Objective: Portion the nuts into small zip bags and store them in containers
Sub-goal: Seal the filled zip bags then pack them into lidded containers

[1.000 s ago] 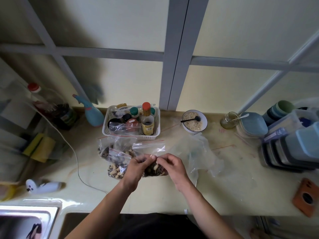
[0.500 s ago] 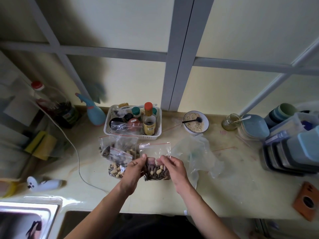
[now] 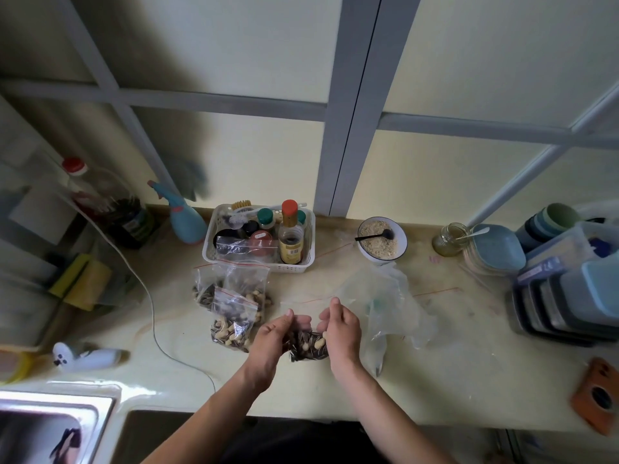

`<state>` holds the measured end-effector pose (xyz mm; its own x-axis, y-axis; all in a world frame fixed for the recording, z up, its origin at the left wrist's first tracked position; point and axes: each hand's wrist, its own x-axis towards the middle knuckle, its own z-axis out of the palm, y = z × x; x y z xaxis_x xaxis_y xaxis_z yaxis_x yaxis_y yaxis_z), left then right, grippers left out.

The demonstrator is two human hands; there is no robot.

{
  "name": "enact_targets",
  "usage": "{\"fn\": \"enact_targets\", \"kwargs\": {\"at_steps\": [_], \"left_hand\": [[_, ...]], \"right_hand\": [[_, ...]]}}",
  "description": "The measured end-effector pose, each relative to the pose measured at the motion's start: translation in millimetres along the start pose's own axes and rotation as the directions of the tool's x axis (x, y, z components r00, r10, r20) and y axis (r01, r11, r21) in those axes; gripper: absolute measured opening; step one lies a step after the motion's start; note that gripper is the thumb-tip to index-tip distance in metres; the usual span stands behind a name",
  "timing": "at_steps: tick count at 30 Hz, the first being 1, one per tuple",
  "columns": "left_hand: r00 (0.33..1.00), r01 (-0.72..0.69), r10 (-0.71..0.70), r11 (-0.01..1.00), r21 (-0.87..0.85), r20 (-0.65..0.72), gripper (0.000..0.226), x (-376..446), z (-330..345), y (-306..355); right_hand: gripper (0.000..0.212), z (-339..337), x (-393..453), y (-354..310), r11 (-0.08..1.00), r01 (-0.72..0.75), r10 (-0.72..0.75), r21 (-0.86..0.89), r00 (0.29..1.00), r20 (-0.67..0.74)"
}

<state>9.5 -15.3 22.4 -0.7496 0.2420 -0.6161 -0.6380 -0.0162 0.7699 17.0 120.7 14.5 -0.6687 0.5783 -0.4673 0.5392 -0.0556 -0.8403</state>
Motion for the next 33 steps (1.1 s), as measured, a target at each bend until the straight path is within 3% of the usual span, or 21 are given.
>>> {"fn": "enact_targets", "kwargs": {"at_steps": [5, 11, 16, 22, 27, 33], "left_hand": [[0.995, 0.102, -0.102, 0.995, -0.006, -0.014, 0.058, 3, -5, 15], [0.99, -0.007, -0.004, 0.997, -0.079, -0.138, 0.042, 5, 5, 20], [0.983, -0.092, 0.08, 0.993, -0.069, -0.165, 0.052, 6, 16, 11], [0.944, -0.096, 0.099, 0.995, 0.027, -0.313, 0.05, 3, 25, 7], [0.9, -0.13, 0.166, 0.985, 0.113, -0.404, 0.048, -1, 29, 10], [0.927, -0.238, 0.243, 0.97, 0.052, -0.287, 0.047, -7, 25, 13]], "right_hand": [[0.05, 0, -4, 3, 0.987, 0.138, -0.134, -0.085, 0.99, 0.049], [0.047, 0, -7, 4, 0.988, 0.134, -0.131, -0.071, 0.99, 0.052], [0.048, 8, -1, 10, 0.969, 0.139, -0.145, -0.203, 0.989, -0.012], [0.048, 13, -2, 18, 0.933, 0.22, -0.26, -0.285, 0.959, -0.111], [0.045, 18, -6, 9, 0.918, 0.252, -0.297, -0.307, 0.948, -0.112], [0.048, 16, 5, 2, 0.955, 0.159, -0.187, -0.251, 0.978, -0.092]]}}
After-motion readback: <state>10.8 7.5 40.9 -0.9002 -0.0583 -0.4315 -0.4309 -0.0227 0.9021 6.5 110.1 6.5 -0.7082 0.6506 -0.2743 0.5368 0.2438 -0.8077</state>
